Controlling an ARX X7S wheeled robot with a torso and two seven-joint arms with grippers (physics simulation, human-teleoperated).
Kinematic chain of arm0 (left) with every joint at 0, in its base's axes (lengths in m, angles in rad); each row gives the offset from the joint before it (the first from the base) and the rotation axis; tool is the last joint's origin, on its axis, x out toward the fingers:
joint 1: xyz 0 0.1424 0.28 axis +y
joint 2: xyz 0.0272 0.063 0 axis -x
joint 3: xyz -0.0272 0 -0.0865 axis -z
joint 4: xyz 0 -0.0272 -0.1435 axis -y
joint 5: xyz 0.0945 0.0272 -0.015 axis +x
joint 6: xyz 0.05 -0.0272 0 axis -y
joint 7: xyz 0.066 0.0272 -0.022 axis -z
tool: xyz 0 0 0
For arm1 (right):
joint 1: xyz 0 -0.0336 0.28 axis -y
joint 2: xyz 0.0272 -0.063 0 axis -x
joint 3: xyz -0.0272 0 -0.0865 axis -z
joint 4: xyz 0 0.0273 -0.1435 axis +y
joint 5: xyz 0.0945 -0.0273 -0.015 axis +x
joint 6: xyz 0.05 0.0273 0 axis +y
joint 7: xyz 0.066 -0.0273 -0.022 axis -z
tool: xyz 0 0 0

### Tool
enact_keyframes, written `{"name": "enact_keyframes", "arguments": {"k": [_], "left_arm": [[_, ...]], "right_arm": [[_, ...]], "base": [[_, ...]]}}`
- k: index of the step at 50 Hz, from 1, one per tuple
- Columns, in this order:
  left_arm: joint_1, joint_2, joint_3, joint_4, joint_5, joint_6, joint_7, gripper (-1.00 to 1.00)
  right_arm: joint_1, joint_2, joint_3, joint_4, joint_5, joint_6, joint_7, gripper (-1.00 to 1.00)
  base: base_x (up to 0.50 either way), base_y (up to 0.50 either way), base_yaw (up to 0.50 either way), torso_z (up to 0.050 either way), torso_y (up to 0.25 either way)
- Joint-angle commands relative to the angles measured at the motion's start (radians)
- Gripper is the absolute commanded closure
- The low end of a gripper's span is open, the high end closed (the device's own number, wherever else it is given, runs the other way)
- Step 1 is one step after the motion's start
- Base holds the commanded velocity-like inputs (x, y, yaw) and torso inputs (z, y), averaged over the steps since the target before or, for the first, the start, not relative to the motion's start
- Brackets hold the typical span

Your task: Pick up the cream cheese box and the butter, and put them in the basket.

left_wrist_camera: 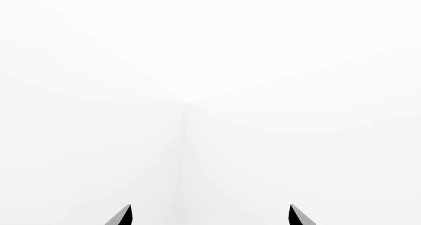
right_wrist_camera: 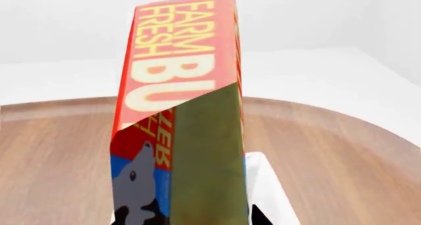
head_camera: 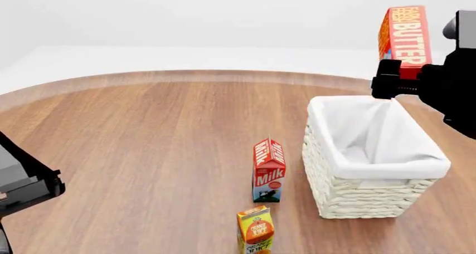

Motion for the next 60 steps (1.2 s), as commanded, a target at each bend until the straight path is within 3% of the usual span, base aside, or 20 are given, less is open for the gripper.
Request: {"name": "enact_keyframes", "arguments": {"k": [1,40,60], "left_arm": [[-0.003,0.02,-0.023,-0.009,0.016,0.007,0.023,-1.0],[0.0,0.019,-0.017,-0.002,0.02,0.002,0.022,-1.0],[-0.007,0.018,-0.011,-0.018,0.022,0.008,0.023,-1.0]], "right_arm": [[-0.011,-0.054,0.024,0.096,-0.099,-0.008,-0.09,1.0],[-0.154,-0.055,-0.021,0.158,-0.127,-0.053,-0.222,1.0],[-0.199,-0.124,-0.049,0.242,-0.164,-0.082,-0.282,1.0]], "base": [[0.0,0.0,0.0,0.0,0.0],[0.0,0.0,0.0,0.0,0.002],[0.0,0.0,0.0,0.001,0.002]]}}
